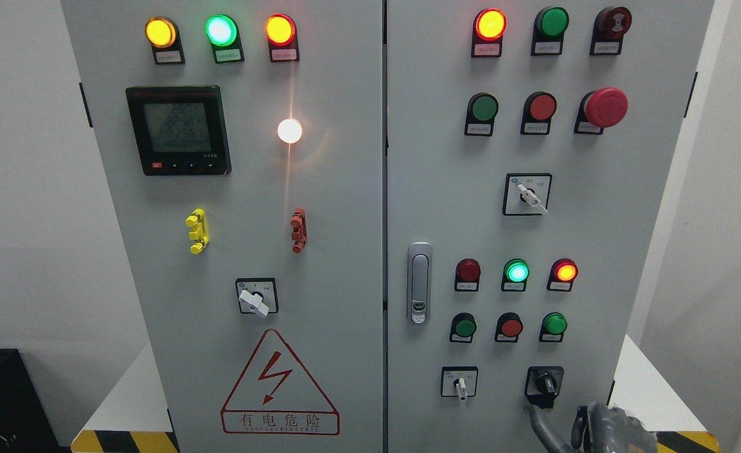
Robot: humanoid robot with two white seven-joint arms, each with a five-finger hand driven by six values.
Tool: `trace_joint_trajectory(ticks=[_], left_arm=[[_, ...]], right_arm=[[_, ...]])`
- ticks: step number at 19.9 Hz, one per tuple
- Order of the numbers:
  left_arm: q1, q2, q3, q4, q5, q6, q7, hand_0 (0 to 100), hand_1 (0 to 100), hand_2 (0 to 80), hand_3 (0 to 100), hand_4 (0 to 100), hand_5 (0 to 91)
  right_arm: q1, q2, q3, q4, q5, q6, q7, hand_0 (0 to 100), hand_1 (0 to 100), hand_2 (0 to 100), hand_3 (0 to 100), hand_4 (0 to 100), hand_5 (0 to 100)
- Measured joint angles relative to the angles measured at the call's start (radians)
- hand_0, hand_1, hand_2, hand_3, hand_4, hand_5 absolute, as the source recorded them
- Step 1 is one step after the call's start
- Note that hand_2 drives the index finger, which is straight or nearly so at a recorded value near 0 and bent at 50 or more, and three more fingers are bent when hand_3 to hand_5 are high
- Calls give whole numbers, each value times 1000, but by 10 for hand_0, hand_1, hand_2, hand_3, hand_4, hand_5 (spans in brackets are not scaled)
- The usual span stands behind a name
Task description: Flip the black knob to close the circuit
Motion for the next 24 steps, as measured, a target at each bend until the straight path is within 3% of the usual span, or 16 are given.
trace_joint_trajectory(ticks=[5,7,11,17,19,21,22,24], left_arm=[[0,0,0,0,0,0,0,120,556,0,0,0,0],[0,0,0,0,0,0,0,120,556,0,0,0,0],[0,0,0,0,0,0,0,120,556,0,0,0,0],[0,0,0,0,0,0,0,120,556,0,0,0,0],[0,0,0,0,0,0,0,120,556,0,0,0,0],[0,0,0,0,0,0,0,120,556,0,0,0,0],[0,0,0,0,0,0,0,120,556,0,0,0,0],[0,0,0,0,0,0,0,120,556,0,0,0,0]], right_arm=[[79,3,2,-81,-136,-35,-52,0,31,692,928,844,858],[113,4,4,-113,-228,-55,-72,0,48,615,885,811,772],[188,5,5,-175,-457,-71,-128,0,51,515,816,766,714],[277,5,5,-236,-823,-103,-194,0,36,343,580,568,573],[300,5,6,-249,-938,-127,-199,0,35,269,458,427,390],[319,5,6,-258,-1026,-155,-204,0,30,237,409,361,318],[328,4,6,-261,-1067,-173,-203,0,14,194,352,295,216],[343,4,4,-265,-1128,-215,-163,0,1,145,279,224,122]])
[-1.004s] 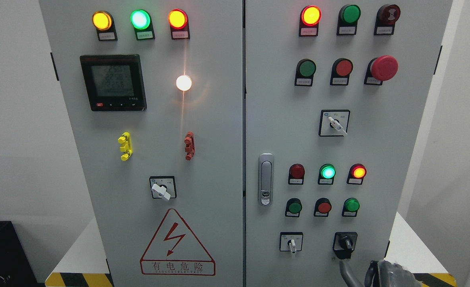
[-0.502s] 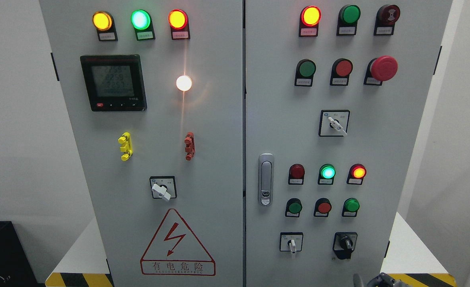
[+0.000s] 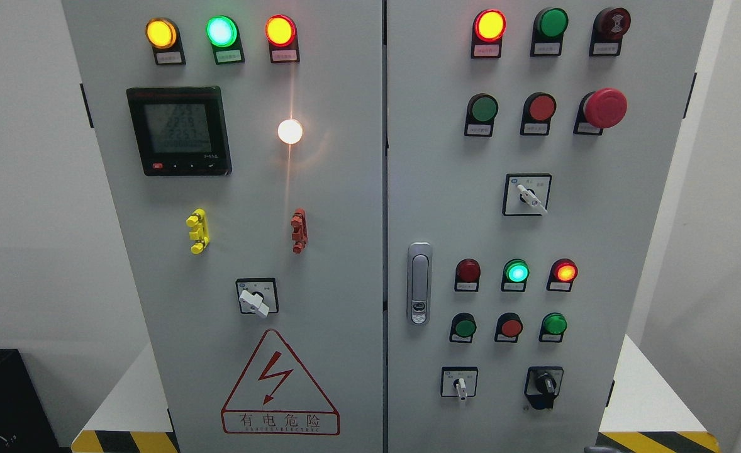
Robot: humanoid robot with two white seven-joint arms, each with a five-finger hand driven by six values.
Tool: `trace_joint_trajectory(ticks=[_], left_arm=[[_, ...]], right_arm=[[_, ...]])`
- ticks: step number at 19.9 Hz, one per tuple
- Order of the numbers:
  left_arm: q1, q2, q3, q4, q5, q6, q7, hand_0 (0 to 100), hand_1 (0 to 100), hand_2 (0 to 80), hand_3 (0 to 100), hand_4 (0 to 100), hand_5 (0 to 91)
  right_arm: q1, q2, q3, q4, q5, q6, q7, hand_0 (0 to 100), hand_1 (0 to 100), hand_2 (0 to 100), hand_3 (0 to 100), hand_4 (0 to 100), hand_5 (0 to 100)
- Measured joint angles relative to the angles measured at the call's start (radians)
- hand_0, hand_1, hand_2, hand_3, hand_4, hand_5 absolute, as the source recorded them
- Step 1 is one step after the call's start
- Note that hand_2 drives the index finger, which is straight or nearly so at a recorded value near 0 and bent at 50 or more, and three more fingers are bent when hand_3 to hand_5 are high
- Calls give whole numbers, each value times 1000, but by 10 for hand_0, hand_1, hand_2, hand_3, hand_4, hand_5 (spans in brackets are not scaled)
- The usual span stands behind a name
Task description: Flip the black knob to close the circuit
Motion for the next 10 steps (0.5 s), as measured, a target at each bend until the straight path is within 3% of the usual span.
trace_joint_trajectory(ticks=[4,10], left_arm=[[0,0,0,0,0,0,0,120,556,0,0,0,0],[0,0,0,0,0,0,0,120,556,0,0,0,0]], right_arm=[[23,-1,4,-3,-76,-45,91,0,0,54,172,132,20],[37,-1,4,-1,-148,-59,116,0,0,0,80,41,0]])
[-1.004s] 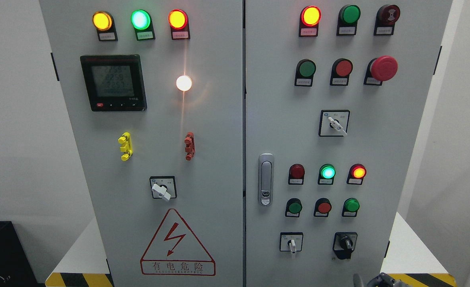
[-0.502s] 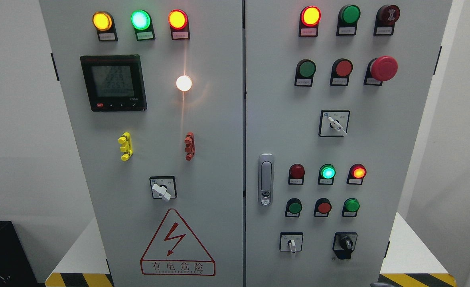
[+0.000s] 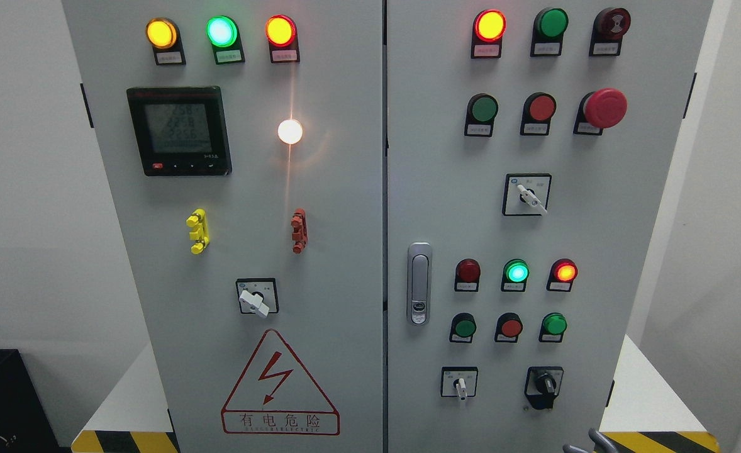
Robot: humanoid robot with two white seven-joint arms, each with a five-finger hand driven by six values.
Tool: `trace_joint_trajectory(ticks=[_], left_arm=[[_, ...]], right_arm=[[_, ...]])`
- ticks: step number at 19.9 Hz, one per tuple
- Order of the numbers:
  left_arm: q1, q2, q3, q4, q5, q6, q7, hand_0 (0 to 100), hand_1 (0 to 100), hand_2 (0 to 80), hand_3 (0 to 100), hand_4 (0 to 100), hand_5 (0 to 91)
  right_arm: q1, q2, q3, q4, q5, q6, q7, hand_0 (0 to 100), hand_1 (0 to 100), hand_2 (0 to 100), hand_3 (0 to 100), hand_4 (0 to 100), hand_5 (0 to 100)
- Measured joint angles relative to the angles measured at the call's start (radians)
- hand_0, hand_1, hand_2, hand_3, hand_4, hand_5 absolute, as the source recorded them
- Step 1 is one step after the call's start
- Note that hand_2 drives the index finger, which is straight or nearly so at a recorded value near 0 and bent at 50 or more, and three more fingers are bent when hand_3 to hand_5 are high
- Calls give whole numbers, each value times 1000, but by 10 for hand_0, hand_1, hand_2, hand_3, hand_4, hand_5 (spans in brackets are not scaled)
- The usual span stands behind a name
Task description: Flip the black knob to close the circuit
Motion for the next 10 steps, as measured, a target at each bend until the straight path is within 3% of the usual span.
trace_joint_trajectory(ticks=[10], left_arm=[[0,0,0,0,0,0,0,120,556,0,0,0,0]], right_arm=[[6,-1,10,4,-40,-2,4,0,0,0,70,33,0]])
